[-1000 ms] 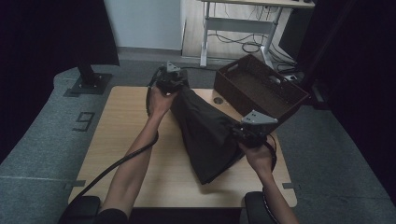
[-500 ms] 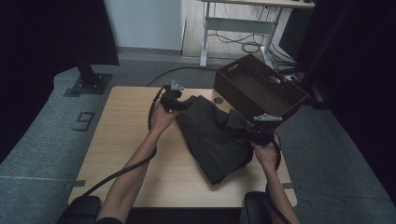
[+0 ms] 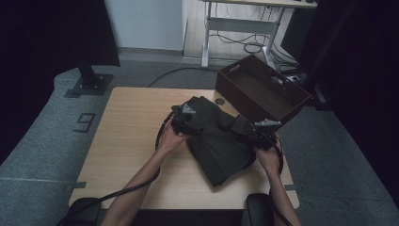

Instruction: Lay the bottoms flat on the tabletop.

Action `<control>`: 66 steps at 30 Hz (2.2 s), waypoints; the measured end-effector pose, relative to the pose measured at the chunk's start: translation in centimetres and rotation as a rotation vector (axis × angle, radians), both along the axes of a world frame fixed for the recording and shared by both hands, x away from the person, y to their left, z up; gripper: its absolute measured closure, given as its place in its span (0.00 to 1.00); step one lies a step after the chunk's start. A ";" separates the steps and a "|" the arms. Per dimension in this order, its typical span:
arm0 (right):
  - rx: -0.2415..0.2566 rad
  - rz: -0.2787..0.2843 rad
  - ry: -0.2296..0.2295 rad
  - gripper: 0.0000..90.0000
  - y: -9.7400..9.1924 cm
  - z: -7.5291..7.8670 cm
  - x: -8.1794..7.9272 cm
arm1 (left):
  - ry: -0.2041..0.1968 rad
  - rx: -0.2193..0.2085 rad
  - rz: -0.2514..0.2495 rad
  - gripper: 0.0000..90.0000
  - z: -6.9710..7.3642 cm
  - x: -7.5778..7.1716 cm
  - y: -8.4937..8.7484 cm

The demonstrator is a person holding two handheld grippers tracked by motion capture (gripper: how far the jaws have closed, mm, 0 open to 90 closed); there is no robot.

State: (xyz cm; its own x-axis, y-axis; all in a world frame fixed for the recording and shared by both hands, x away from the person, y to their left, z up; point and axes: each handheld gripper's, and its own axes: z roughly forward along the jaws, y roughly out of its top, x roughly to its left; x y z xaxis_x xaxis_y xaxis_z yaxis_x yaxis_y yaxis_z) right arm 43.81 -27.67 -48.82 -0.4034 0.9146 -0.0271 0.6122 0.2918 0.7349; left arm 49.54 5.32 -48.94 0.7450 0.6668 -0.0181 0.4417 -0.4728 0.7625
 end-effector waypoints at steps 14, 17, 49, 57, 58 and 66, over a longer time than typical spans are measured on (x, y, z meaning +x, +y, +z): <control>-0.050 -0.081 0.045 0.25 -1.8 -3.7 1.1 | 0.063 0.034 0.010 0.16 -4.6 -1.4 -1.0; -0.044 -0.073 0.065 0.22 -1.8 -4.7 1.3 | 0.047 0.070 0.008 0.16 -4.8 -1.6 -1.1; 0.035 0.261 0.119 0.26 7.6 -4.6 -5.6 | 0.124 0.067 0.178 0.16 -5.1 -2.5 10.3; 0.035 0.272 0.144 0.25 3.9 -3.9 -8.7 | 0.115 0.077 0.191 0.16 -5.0 -2.3 10.8; 0.021 0.270 0.146 0.25 3.4 -3.8 -9.1 | 0.112 0.081 0.198 0.16 -5.0 -2.2 11.0; 0.031 0.176 0.137 0.28 -1.2 -2.9 -10.1 | 0.121 0.080 0.225 0.17 -4.9 -2.1 12.6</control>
